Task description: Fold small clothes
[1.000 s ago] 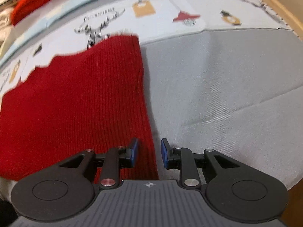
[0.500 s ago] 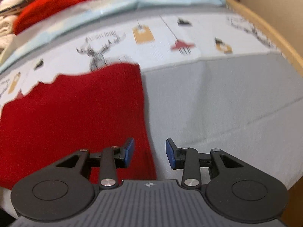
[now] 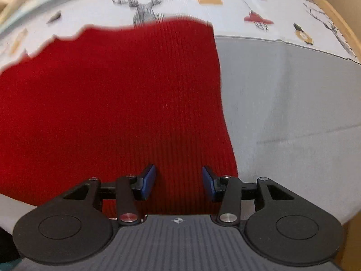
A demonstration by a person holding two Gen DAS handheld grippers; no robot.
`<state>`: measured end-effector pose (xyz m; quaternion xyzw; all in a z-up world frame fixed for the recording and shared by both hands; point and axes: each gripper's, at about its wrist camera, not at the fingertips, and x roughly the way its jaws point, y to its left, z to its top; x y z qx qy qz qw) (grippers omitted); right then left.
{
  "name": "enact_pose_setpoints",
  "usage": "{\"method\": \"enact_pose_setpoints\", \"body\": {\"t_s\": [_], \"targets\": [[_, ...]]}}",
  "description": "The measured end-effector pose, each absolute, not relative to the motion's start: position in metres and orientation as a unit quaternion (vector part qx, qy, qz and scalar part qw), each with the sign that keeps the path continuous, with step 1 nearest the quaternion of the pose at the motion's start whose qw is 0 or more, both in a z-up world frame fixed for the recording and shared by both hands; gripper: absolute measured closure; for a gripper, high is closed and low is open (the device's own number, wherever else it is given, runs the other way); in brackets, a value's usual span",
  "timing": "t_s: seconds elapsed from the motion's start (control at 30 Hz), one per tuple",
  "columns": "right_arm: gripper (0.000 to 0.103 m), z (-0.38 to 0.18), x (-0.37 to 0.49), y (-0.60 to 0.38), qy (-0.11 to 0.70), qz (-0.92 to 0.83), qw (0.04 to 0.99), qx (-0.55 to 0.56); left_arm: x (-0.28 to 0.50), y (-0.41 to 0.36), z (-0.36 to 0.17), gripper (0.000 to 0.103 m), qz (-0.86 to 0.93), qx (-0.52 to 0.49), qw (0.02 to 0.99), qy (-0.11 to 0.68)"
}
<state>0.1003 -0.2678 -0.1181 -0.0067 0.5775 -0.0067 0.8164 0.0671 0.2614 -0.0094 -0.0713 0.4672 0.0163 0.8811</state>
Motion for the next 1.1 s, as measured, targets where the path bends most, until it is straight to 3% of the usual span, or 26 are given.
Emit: {"method": "enact_pose_setpoints", "body": {"t_s": [0.27, 0.37, 0.6, 0.67, 0.73, 0.8, 1.1], "targets": [[0.057, -0.069, 0.082, -0.203, 0.455, 0.07, 0.887, -0.046, 0.052, 0.311, 0.004, 0.062, 0.058, -0.11, 0.887, 0.444], [0.078, -0.068, 0.069, -0.169, 0.436, 0.118, 0.891, -0.054, 0.045, 0.331, 0.009, 0.062, 0.073, -0.124, 0.889, 0.434], [0.08, -0.065, 0.038, -0.081, 0.397, 0.214, 0.892, -0.026, 0.026, 0.37, 0.013, 0.06, 0.103, -0.14, 0.888, 0.426], [0.075, -0.064, 0.029, -0.051, 0.397, 0.241, 0.885, -0.017, 0.021, 0.38, 0.013, 0.06, 0.112, -0.144, 0.885, 0.428], [0.059, -0.068, 0.02, -0.018, 0.398, 0.275, 0.875, -0.019, 0.017, 0.389, 0.012, 0.06, 0.12, -0.15, 0.883, 0.427], [0.052, -0.071, 0.01, 0.01, 0.389, 0.305, 0.868, -0.038, 0.013, 0.397, 0.012, 0.06, 0.129, -0.157, 0.881, 0.427], [0.041, -0.106, -0.014, 0.113, 0.368, 0.354, 0.843, -0.169, 0.008, 0.408, 0.017, 0.06, 0.146, -0.163, 0.88, 0.422]]}}
